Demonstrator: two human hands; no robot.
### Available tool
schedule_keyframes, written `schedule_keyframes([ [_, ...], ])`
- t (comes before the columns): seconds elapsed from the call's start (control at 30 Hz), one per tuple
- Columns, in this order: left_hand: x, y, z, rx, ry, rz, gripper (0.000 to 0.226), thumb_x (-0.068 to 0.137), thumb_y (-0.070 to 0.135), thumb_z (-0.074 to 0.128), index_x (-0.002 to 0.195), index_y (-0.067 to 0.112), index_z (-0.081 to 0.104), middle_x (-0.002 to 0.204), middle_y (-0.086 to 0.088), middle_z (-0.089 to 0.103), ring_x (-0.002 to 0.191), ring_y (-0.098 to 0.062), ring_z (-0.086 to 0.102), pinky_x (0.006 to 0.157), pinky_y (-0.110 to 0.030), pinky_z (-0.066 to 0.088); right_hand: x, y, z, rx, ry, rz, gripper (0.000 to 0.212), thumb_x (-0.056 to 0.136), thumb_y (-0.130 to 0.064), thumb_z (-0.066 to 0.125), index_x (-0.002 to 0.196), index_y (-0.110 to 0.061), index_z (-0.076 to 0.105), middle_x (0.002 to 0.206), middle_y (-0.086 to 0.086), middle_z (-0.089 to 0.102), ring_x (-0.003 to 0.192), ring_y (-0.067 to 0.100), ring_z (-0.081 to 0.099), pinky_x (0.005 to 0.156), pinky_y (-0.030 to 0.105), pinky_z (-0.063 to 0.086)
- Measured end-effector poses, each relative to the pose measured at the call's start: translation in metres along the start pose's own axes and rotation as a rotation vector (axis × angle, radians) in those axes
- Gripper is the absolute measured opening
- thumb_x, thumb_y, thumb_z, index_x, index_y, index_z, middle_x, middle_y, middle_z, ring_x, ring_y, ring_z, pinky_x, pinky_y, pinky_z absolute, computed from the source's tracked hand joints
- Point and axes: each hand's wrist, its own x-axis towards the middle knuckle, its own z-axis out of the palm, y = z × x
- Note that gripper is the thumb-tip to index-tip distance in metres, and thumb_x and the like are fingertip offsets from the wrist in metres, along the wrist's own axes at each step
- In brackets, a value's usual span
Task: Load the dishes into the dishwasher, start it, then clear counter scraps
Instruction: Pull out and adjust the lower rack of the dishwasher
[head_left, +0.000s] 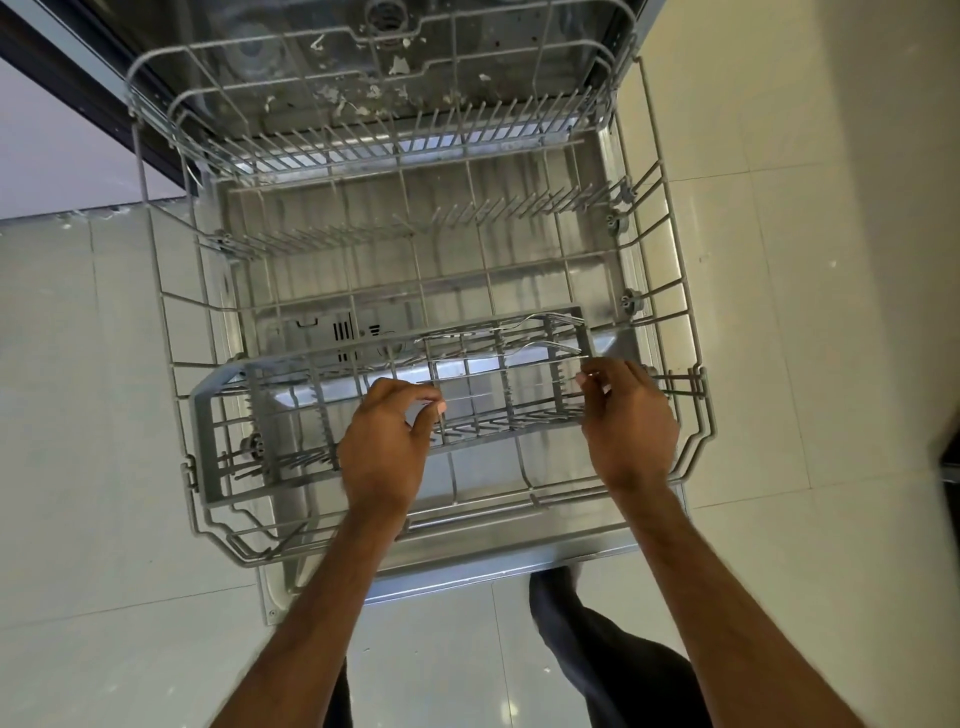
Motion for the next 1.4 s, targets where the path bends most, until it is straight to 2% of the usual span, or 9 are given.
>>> schedule_keyframes([
  [0.07, -0.001, -0.001, -0.003, 0.022, 0.039, 0.013, 0.013, 0.094, 0.031, 0.066, 0.101, 0.024, 0.074, 0.102, 0.010, 0.068, 0.080, -0.012, 0.065, 0.065, -0.028, 0.054, 0.001, 0.000, 0.000, 0.009, 0.034, 0.008, 0.017, 0.099, -0.028, 0.056, 0.109, -0.020, 0.067, 0.106, -0.001, 0.065, 0.093, 0.019, 0.060, 0.066, 0.025, 0.039],
  [0.2, 0.000, 0.002, -0.008, 0.083, 0.081, -0.040, 0.011, 0.093, 0.028, 0.066, 0.098, 0.023, 0.074, 0.097, 0.010, 0.073, 0.076, -0.010, 0.065, 0.062, -0.012, 0.039, 0.003, 0.003, 0.001, 0.033, 0.032, 0.040, 0.014, 0.097, -0.022, 0.059, 0.108, -0.020, 0.068, 0.108, -0.002, 0.064, 0.098, 0.019, 0.060, 0.068, 0.028, 0.047],
  [0.37, 0.001, 0.002, -0.004, 0.070, 0.060, -0.062, 0.009, 0.092, 0.028, 0.069, 0.096, 0.024, 0.075, 0.095, 0.010, 0.075, 0.073, -0.006, 0.065, 0.060, -0.012, 0.039, 0.003, 0.001, 0.001, 0.034, 0.010, 0.055, 0.014, 0.096, -0.020, 0.062, 0.107, -0.020, 0.070, 0.109, -0.001, 0.064, 0.097, 0.019, 0.061, 0.068, 0.028, 0.047],
  [0.57, 0.000, 0.001, -0.004, 0.043, 0.112, -0.071, 0.016, 0.095, 0.035, 0.063, 0.102, 0.025, 0.073, 0.094, 0.010, 0.075, 0.069, -0.010, 0.067, 0.058, -0.021, 0.047, 0.004, 0.002, -0.001, 0.033, 0.026, 0.055, 0.015, 0.098, -0.022, 0.059, 0.111, -0.020, 0.067, 0.112, 0.000, 0.063, 0.098, 0.019, 0.060, 0.065, 0.024, 0.037],
  [0.73, 0.002, 0.004, 0.005, 0.055, 0.161, -0.112, 0.031, 0.098, 0.036, 0.060, 0.125, 0.022, 0.064, 0.102, 0.008, 0.073, 0.069, -0.014, 0.066, 0.060, -0.031, 0.055, 0.005, -0.001, 0.002, -0.031, 0.079, -0.045, 0.029, 0.097, -0.017, 0.058, 0.125, -0.016, 0.062, 0.121, 0.007, 0.061, 0.109, 0.026, 0.054, 0.081, 0.041, 0.052],
  [0.83, 0.001, 0.004, 0.008, 0.077, 0.131, -0.095, 0.030, 0.098, 0.035, 0.058, 0.125, 0.023, 0.065, 0.102, 0.004, 0.075, 0.075, -0.017, 0.068, 0.062, -0.034, 0.057, 0.007, 0.003, 0.003, -0.039, 0.082, -0.048, 0.031, 0.096, -0.017, 0.057, 0.126, -0.015, 0.062, 0.122, 0.007, 0.061, 0.110, 0.027, 0.053, 0.087, 0.048, 0.051],
  [1.0, -0.005, 0.008, -0.013, 0.105, 0.139, -0.117, 0.029, 0.100, 0.031, 0.056, 0.126, 0.024, 0.065, 0.104, 0.002, 0.074, 0.080, -0.019, 0.069, 0.066, -0.033, 0.057, -0.008, 0.002, -0.011, -0.077, 0.049, -0.066, 0.034, 0.095, -0.018, 0.057, 0.130, -0.017, 0.059, 0.127, 0.006, 0.059, 0.115, 0.028, 0.052, 0.093, 0.050, 0.048],
  [1.2, -0.034, 0.026, -0.079, 0.167, 0.093, -0.147, 0.030, 0.101, 0.032, 0.053, 0.128, 0.024, 0.063, 0.109, -0.001, 0.073, 0.086, -0.022, 0.071, 0.070, -0.039, 0.060, -0.041, -0.056, -0.046, -0.101, -0.026, -0.247, 0.035, 0.096, -0.020, 0.055, 0.131, -0.016, 0.058, 0.127, 0.005, 0.059, 0.118, 0.026, 0.051, 0.098, 0.047, 0.045],
  [1.4, -0.037, 0.071, -0.212, 0.211, 0.136, -0.191, 0.037, 0.099, 0.027, 0.055, 0.136, 0.025, 0.058, 0.122, -0.007, 0.068, 0.106, -0.030, 0.066, 0.084, -0.047, 0.056, -0.051, -0.202, -0.103, -0.085, -0.078, -0.441, 0.034, 0.096, -0.015, 0.056, 0.130, -0.015, 0.058, 0.131, 0.005, 0.058, 0.121, 0.025, 0.052, 0.099, 0.048, 0.046],
])
